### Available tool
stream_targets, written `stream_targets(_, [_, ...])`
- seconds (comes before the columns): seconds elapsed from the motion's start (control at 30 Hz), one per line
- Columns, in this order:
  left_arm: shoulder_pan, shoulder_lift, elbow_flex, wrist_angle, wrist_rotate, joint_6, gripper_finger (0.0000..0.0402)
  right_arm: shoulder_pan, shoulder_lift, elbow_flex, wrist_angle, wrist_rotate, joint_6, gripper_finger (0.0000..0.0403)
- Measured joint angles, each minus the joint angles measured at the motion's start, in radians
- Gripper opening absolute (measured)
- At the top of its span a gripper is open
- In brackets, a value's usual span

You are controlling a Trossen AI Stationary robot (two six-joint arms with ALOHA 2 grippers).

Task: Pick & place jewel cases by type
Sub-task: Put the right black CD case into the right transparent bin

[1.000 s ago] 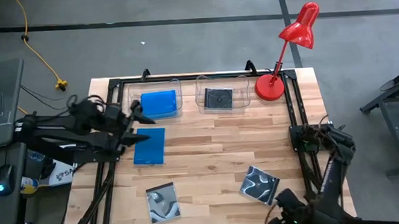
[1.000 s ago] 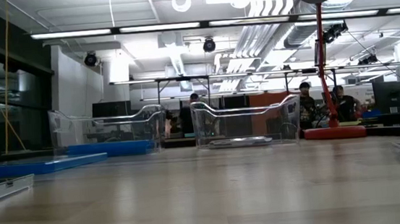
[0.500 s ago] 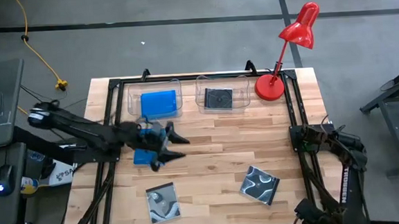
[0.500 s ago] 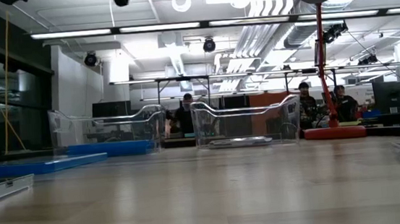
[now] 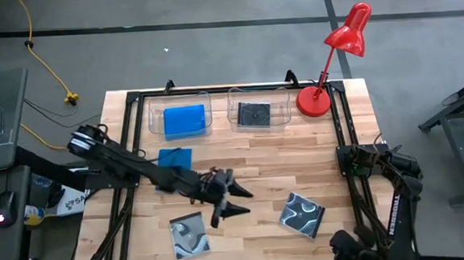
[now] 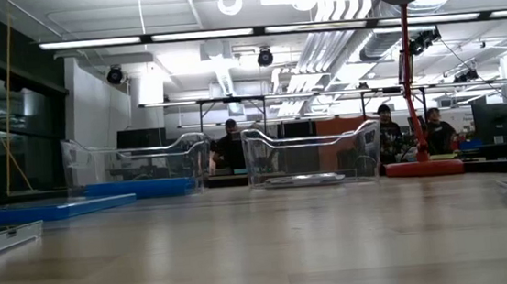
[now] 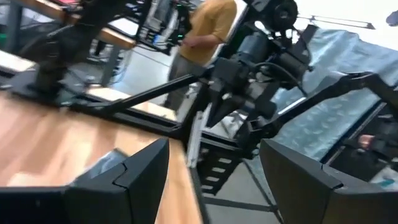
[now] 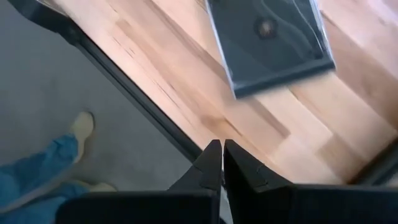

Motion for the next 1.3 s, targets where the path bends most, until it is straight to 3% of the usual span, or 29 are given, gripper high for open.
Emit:
stream_targets(0.33, [0.001, 0.034, 0.081, -0.013, 0.022, 0.048, 0.0248, 0.011, -0.006, -0.001, -0.044, 0.072, -0.024, 0.0000])
stream_targets(0.57, [0.001, 0.034, 0.081, -0.012, 0.016, 0.048, 0.0248, -0.005, -0.071, -0.001, 0.058, 0.267, -0.173, 0.0000])
stream_targets(0.97, [-0.048, 0.034, 0.081, 0.014, -0.017, 0.056, 0.0248, 0.085, -0.190, -0.001, 0.000, 0.287, -0.197, 0.0000])
stream_targets(1.17, [-0.052, 0.034, 0.081, 0.014, -0.029, 0.056, 0.0248, 0.123, -0.253, 0.000, 0.102, 0.368, -0.279, 0.0000])
stream_targets(1.3, [-0.051, 0.034, 0.081, 0.015, -0.032, 0.056, 0.0248, 0.148, -0.258, 0.000, 0.125, 0.368, -0.283, 0.0000])
